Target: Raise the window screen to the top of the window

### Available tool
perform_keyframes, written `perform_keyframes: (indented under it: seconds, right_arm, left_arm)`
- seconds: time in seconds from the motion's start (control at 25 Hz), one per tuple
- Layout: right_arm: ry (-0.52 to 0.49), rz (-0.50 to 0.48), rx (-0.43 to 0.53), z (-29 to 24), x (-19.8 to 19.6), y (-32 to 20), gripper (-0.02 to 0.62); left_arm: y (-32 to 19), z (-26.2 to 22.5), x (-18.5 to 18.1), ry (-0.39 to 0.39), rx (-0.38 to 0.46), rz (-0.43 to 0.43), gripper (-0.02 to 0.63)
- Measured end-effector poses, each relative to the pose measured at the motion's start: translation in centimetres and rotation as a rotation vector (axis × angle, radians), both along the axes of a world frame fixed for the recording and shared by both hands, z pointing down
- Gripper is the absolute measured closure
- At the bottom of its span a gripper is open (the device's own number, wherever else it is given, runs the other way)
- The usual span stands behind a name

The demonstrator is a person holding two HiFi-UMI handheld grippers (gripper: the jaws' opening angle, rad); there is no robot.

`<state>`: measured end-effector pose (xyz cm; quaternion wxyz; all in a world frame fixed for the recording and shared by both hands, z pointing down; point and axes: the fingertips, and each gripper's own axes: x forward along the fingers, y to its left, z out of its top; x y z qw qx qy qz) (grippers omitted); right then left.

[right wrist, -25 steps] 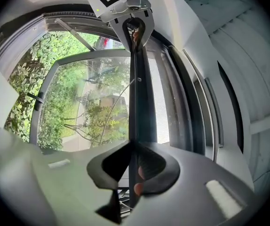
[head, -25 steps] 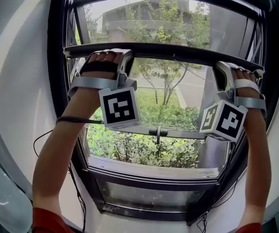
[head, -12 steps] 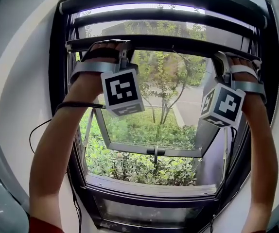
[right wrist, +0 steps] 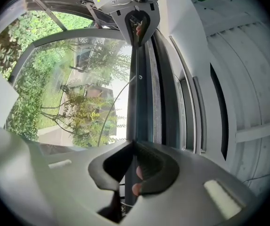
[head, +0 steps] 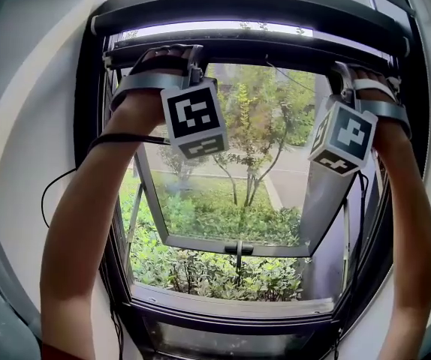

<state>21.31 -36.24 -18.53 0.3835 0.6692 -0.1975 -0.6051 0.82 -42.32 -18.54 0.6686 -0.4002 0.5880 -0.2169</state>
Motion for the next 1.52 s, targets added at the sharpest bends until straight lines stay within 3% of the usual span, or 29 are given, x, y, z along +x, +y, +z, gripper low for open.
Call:
perform_keyframes:
  seconds: [0.28,0.68,0.84,1.0,1.2,1.52]
  right_arm:
    - [0.001,0.02,0.022,-3.6,0.2,-0.2,0.558]
    - [-0.002,-0.02,0.062,-5.3,-0.1,-0.3,0.557]
    - [-0.01,-0.07,0.097,-5.3,0.0,0.2,0.551]
    - [-0.012,-0.117,0.102,-4.2,-0.5,0.4,0.531]
    - [0.008,-0.157,0.111,-2.3,-1.3,1.2,0.523]
    - [-0.022,-0.243,0.131,0.8,-1.3,3.9,0.523]
  left_arm:
    - [-0.2,-3.6,0.1,0.029,0.054,0.011,0.555]
    - [-0.2,-5.3,0.1,0.043,0.057,0.008,0.555]
    - [0.6,-5.3,-0.2,0.08,0.1,0.051,0.554]
    - [0.2,-4.2,-0.4,0.104,0.053,0.086,0.539]
    - [0.6,-2.6,-0.8,0.099,0.057,0.099,0.526]
    - [3.5,-0.3,-0.2,0.158,0.049,0.242,0.526]
